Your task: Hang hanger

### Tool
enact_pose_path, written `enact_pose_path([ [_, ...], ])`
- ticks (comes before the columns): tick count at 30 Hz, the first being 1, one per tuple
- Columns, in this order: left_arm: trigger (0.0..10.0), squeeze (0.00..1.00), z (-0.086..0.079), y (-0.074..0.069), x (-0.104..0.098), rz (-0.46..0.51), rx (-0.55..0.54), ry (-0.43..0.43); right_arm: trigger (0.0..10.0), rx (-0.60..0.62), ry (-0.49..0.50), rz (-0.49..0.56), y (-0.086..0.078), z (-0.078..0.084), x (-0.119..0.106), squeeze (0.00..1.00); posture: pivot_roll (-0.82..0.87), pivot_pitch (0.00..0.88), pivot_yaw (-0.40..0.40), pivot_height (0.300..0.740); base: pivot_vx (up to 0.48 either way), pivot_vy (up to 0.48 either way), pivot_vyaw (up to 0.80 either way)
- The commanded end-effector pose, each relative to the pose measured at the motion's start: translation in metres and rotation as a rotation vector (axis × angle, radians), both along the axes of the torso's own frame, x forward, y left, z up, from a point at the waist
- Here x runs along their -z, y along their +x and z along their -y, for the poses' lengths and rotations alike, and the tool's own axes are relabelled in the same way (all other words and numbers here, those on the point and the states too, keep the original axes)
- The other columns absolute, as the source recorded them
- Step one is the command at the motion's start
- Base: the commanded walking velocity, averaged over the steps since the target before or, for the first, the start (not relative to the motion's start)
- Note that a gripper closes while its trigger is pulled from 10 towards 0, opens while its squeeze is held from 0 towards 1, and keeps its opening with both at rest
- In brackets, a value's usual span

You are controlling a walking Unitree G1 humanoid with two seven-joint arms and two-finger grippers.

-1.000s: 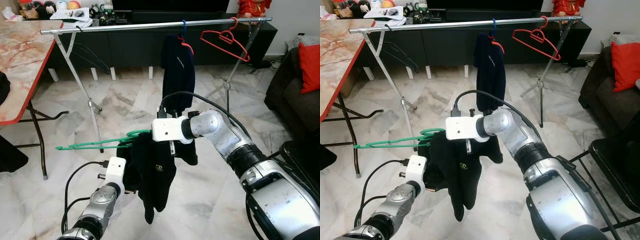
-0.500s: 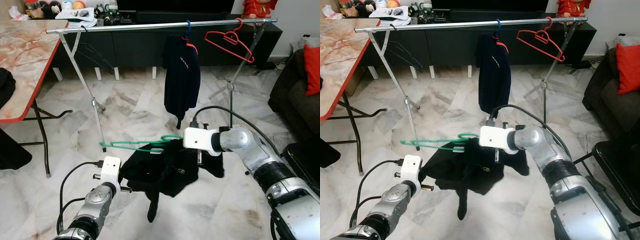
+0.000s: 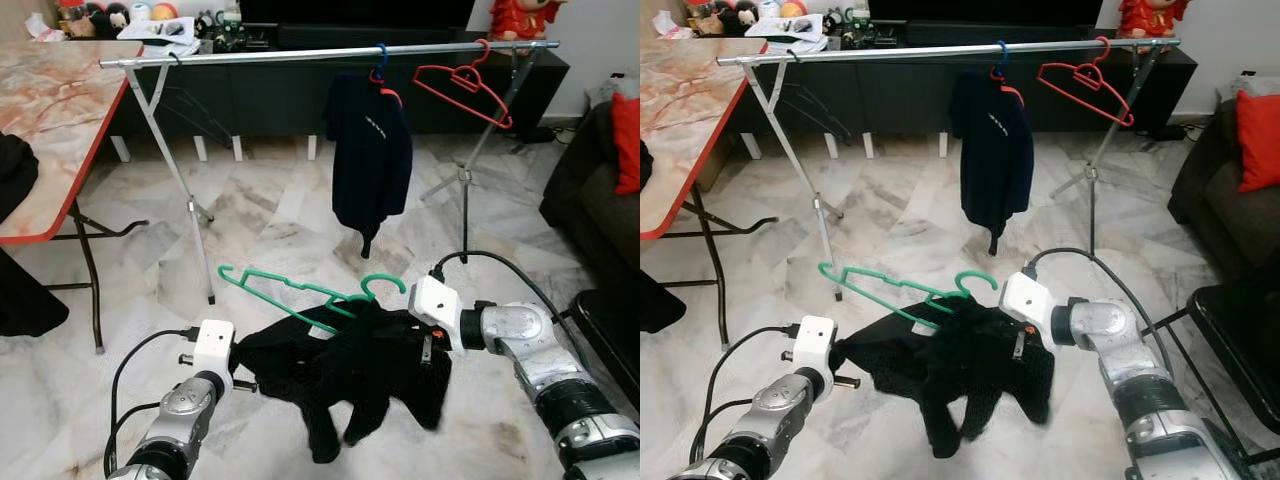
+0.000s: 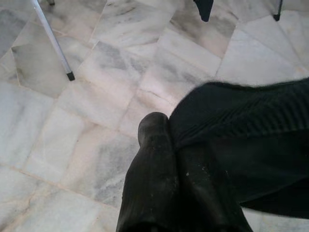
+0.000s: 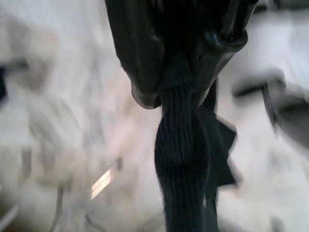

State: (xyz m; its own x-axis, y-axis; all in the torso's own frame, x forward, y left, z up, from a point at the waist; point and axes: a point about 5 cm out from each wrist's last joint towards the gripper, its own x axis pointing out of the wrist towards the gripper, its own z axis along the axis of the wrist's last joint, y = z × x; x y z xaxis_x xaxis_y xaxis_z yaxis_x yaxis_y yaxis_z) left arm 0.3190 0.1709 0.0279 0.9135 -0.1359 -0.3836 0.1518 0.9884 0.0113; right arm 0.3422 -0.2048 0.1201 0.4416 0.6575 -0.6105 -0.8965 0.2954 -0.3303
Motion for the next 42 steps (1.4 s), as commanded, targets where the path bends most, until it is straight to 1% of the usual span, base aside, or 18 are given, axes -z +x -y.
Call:
enact_pose_path([
  [1,0.0,0.0,-0.014,-0.011,0.012,-0.06,-0.05,0.019,0.0,0.086,-0.115,-0.018,-0.009,0.038,0.003,0.0,-0.03,0.131,-0.009,0.74,0.0,0.0,0.0],
  [2,0.0,0.0,-0.015,-0.011,0.013,-0.062,-0.048,0.019,0.0,0.086,-0.126,-0.027,-0.011,0.043,0.002,0.0,-0.03,0.132,-0.008,0.74,0.0,0.0,0.0],
  [6,0.0,0.0,-0.015,-0.012,0.013,-0.067,-0.044,0.019,0.0,0.07,-0.128,-0.057,-0.016,0.052,-0.001,0.0,-0.04,0.138,-0.007,0.74,0.0,0.0,0.0],
  [9,0.0,0.0,-0.014,-0.012,0.013,-0.071,-0.036,0.017,0.0,0.04,-0.222,-0.106,-0.023,0.064,0.004,0.0,-0.04,0.141,-0.006,0.74,0.0,0.0,0.0],
  [17,0.0,0.0,-0.016,-0.012,0.013,-0.076,-0.033,0.021,0.0,0.031,-0.352,-0.121,-0.027,0.07,0.012,0.0,-0.03,0.145,-0.004,0.74,0.0,0.0,0.0],
  [23,0.0,0.0,-0.018,-0.012,0.012,-0.078,-0.03,0.027,0.0,0.039,-0.479,-0.089,-0.026,0.075,0.016,0.0,-0.03,0.15,-0.005,0.74,0.0,0.0,0.0],
  [26,0.0,0.0,-0.017,-0.011,0.012,-0.082,-0.015,0.031,0.0,0.06,-0.528,-0.037,-0.022,0.074,0.018,0.0,-0.03,0.15,-0.007,0.74,0.0,0.0,0.0],
  [27,0.0,0.0,-0.016,-0.011,0.012,-0.086,0.005,0.034,0.0,0.081,-0.559,0.008,-0.019,0.073,0.018,0.0,-0.03,0.15,-0.007,0.74,0.0,0.0,0.0],
  [28,0.0,0.0,-0.016,-0.011,0.012,-0.086,0.005,0.034,0.0,0.081,-0.559,0.008,-0.019,0.073,0.018,0.0,-0.03,0.15,-0.007,0.74,0.0,0.0,0.0],
  [29,0.0,0.0,-0.015,-0.011,0.012,-0.088,0.021,0.037,0.0,0.094,-0.568,0.03,-0.017,0.073,0.018,0.0,-0.03,0.149,-0.007,0.74,0.0,0.0,0.0],
  [30,0.0,0.0,-0.012,-0.011,0.012,-0.095,0.065,0.059,0.0,0.114,-0.567,0.072,-0.014,0.07,0.018,0.0,-0.03,0.15,-0.007,0.74,0.0,0.0,0.0],
  [31,0.0,0.0,-0.012,-0.012,0.013,-0.098,0.081,0.069,0.0,0.12,-0.564,0.084,-0.013,0.068,0.018,0.0,-0.03,0.15,-0.007,0.74,0.0,0.0,0.0],
  [32,0.0,0.0,-0.01,-0.012,0.013,-0.104,0.109,0.082,0.0,0.126,-0.545,0.099,-0.011,0.065,0.018,0.0,-0.03,0.149,-0.006,0.74,0.0,0.0,0.0],
  [33,0.0,0.0,-0.008,-0.013,0.014,-0.117,0.157,0.102,0.0,0.153,-0.493,0.135,-0.007,0.058,0.017,0.0,-0.03,0.149,-0.005,0.74,0.0,0.0,0.0],
  [34,0.0,0.0,-0.008,-0.014,0.014,-0.12,0.168,0.107,0.0,0.16,-0.48,0.144,-0.006,0.056,0.017,0.0,-0.03,0.149,-0.005,0.74,0.0,0.0,0.0],
  [36,0.0,0.0,-0.005,-0.016,0.016,-0.144,0.248,0.153,0.0,0.157,-0.458,0.152,-0.005,0.049,0.019,0.0,-0.03,0.147,-0.004,0.74,0.0,0.0,0.0],
  [41,0.0,0.0,-0.002,-0.019,0.018,-0.172,0.36,0.206,0.0,0.154,-0.475,0.15,-0.007,0.045,0.028,0.0,-0.03,0.145,-0.003,0.74,0.0,0.0,0.0],
  [42,0.0,0.0,0.0,-0.02,0.017,-0.179,0.399,0.215,0.0,0.133,-0.496,0.134,-0.01,0.043,0.035,0.0,-0.03,0.145,-0.003,0.74,0.0,0.0,0.0],
])
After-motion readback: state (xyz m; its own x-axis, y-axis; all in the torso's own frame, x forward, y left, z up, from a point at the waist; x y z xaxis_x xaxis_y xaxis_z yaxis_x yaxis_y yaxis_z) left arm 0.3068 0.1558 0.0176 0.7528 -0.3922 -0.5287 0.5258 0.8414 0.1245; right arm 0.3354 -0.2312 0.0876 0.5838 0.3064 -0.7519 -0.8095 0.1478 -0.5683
